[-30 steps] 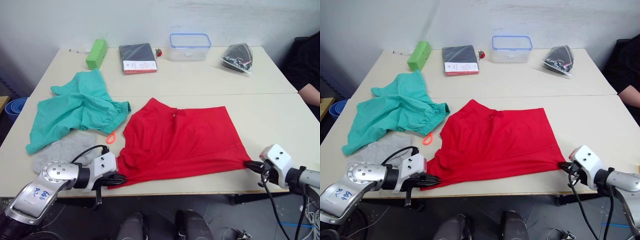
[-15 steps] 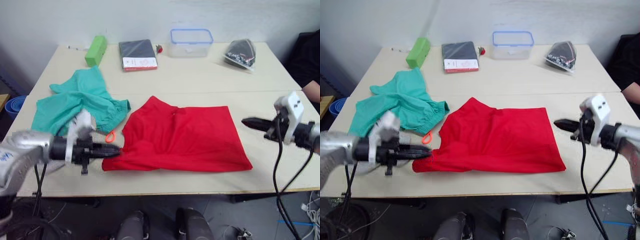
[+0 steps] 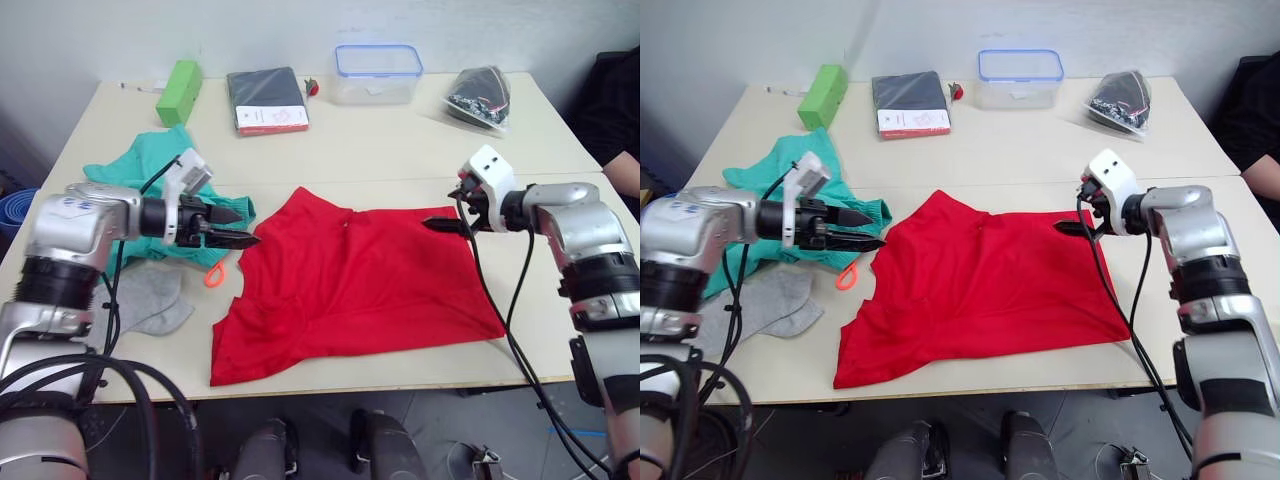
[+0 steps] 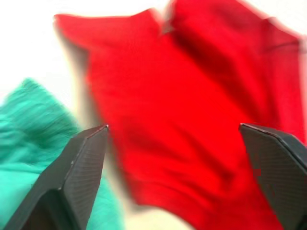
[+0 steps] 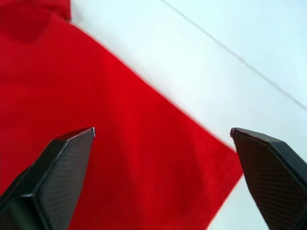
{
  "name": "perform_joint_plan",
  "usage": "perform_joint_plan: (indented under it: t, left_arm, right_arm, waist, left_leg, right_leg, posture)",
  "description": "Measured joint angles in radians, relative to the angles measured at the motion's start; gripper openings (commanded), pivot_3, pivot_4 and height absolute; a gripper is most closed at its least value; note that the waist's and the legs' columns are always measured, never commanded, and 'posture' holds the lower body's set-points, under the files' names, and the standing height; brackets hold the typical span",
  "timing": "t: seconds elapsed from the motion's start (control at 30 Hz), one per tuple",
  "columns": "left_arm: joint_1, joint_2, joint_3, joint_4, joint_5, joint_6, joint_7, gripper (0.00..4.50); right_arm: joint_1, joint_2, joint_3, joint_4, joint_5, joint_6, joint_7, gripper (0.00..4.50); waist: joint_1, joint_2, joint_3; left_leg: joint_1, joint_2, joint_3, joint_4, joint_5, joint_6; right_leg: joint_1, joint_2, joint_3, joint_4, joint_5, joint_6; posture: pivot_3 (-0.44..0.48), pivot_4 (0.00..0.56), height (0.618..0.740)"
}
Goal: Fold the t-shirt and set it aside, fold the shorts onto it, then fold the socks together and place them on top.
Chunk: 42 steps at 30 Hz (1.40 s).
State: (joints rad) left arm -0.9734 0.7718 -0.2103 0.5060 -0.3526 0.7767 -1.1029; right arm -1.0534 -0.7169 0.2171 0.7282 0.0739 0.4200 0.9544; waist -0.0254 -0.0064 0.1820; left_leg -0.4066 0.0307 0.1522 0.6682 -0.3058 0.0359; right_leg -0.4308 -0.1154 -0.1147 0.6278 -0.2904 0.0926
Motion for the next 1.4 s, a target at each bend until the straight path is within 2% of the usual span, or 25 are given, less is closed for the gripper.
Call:
perform_joint_plan:
  t: [0.13,0.3,0.47,0.57,0.63,0.73,0.77,0.87,1.0,1.1,1.2,1.3,1.37,1.4]
  left_arm:
    - [-0.069,-0.097,-0.004,0.176,0.055,-0.055,-0.003,4.50]
    - [-0.144,-0.159,-0.001,0.352,0.122,-0.152,-0.012,4.50]
    - [-0.190,-0.191,0.016,0.489,0.171,-0.220,-0.011,4.50]
    - [-0.191,-0.188,0.029,0.485,0.185,-0.240,-0.028,4.50]
    - [-0.173,-0.157,0.057,0.397,0.164,-0.220,-0.072,4.50]
    - [-0.061,-0.050,0.122,0.089,0.054,-0.108,-0.191,4.50]
    - [0.018,0.012,0.142,-0.099,0.002,-0.053,-0.235,4.50]
    - [0.235,0.121,0.161,-0.475,-0.098,0.045,-0.288,4.50]
    - [0.463,0.179,0.142,-0.783,-0.141,0.088,-0.265,4.50]
    - [0.559,0.210,0.124,-0.884,-0.121,0.061,-0.221,4.50]
    - [0.604,0.209,0.095,-0.913,-0.079,0.014,-0.161,4.50]
    - [0.627,0.201,0.063,-0.926,-0.039,-0.029,-0.113,4.50]
    - [0.631,0.201,0.043,-0.926,-0.012,-0.049,-0.090,4.50]
    - [0.636,0.202,0.030,-0.925,0.005,-0.061,-0.085,4.31]
  right_arm:
    - [-0.098,0.034,0.029,0.184,-0.088,-0.109,0.006,4.47]
    - [-0.181,0.067,0.053,0.359,-0.162,-0.165,0.067,4.47]
    - [-0.218,0.095,0.049,0.449,-0.197,-0.187,0.067,4.47]
    - [-0.216,0.090,0.036,0.447,-0.198,-0.223,0.097,4.47]
    - [-0.177,0.047,0.003,0.356,-0.165,-0.260,0.180,4.47]
    - [-0.011,-0.070,-0.065,0.123,-0.076,-0.313,0.340,4.47]
    - [0.103,-0.128,-0.101,-0.012,-0.031,-0.320,0.404,4.47]
    - [0.403,-0.241,-0.184,-0.278,0.065,-0.364,0.507,4.47]
    - [0.670,-0.294,-0.247,-0.512,0.117,-0.470,0.534,4.47]
    - [0.753,-0.305,-0.270,-0.553,0.097,-0.570,0.499,4.47]
    - [0.765,-0.305,-0.269,-0.557,0.069,-0.629,0.458,4.47]
    - [0.771,-0.305,-0.260,-0.527,0.036,-0.686,0.427,3.86]
    - [0.774,-0.305,-0.249,-0.510,0.017,-0.717,0.413,3.17]
    - [0.775,-0.304,-0.238,-0.501,0.007,-0.731,0.407,2.77]
  waist:
    - [-0.005,-0.001,0.000]
    - [-0.009,-0.001,0.000]
    - [-0.016,-0.001,0.000]
    - [-0.020,-0.001,0.001]
    - [-0.022,-0.001,0.004]
    - [-0.019,-0.001,0.004]
    - [-0.017,-0.001,0.004]
    - [-0.005,0.000,0.005]
    - [-0.002,0.000,0.006]
    - [-0.003,0.000,0.007]
    - [-0.002,0.000,0.007]
    - [-0.001,0.000,0.007]
    - [0.000,0.000,0.007]
    - [0.000,0.000,0.007]
  left_leg:
    - [0.000,0.000,0.001,0.001,0.000,0.001]
    - [0.000,0.000,0.002,0.002,0.001,0.001]
    - [0.000,0.001,0.002,0.005,0.001,0.001]
    - [0.000,0.001,0.002,0.008,0.001,0.001]
    - [0.000,0.001,0.001,0.010,0.001,0.001]
    - [0.000,0.001,-0.002,0.010,-0.002,0.000]
    - [0.000,0.001,-0.002,0.009,-0.003,0.000]
    - [0.001,0.001,-0.004,0.009,-0.005,0.000]
    - [0.003,0.001,-0.003,0.016,-0.002,0.002]
    - [0.012,0.002,-0.003,0.013,-0.003,-0.005]
    - [0.020,0.004,-0.004,0.011,-0.004,-0.007]
    - [0.020,0.004,-0.004,0.009,-0.002,-0.005]
    - [0.019,0.004,-0.004,0.008,-0.001,-0.004]
    - [0.019,0.004,-0.004,0.008,-0.001,-0.004]
  right_leg:
    - [0.000,0.000,0.002,0.000,0.001,0.002]
    - [0.000,0.000,0.002,0.002,0.001,0.002]
    - [0.000,0.000,0.003,0.004,0.001,0.002]
    - [-0.001,-0.001,0.004,0.008,0.001,0.002]
    - [-0.001,-0.001,0.004,0.010,0.001,0.002]
    - [0.000,-0.001,0.006,0.009,0.001,0.002]
    - [0.000,-0.001,0.007,0.009,0.001,0.002]
    - [0.002,-0.001,0.010,0.007,0.001,0.001]
    - [0.005,-0.002,0.012,0.003,0.001,0.002]
    - [0.013,-0.003,0.012,0.001,0.004,-0.001]
    - [0.020,-0.009,0.010,0.000,0.002,-0.006]
    - [0.018,-0.010,0.009,0.001,0.002,-0.007]
    - [0.018,-0.009,0.008,0.002,0.001,-0.008]
    - [0.018,-0.009,0.008,0.002,0.001,-0.009]
  posture:
    - [0.000,0.150,0.740]
    - [0.000,0.150,0.740]
    - [0.000,0.150,0.740]
    - [0.000,0.150,0.740]
    - [0.000,0.150,0.740]
    - [0.000,0.150,0.740]
    - [0.000,0.150,0.740]
    - [0.000,0.150,0.740]
    - [0.000,0.150,0.740]
    - [0.000,0.150,0.740]
    - [0.000,0.150,0.740]
    - [0.000,0.150,0.740]
    - [0.000,0.150,0.740]
    - [0.000,0.150,0.740]
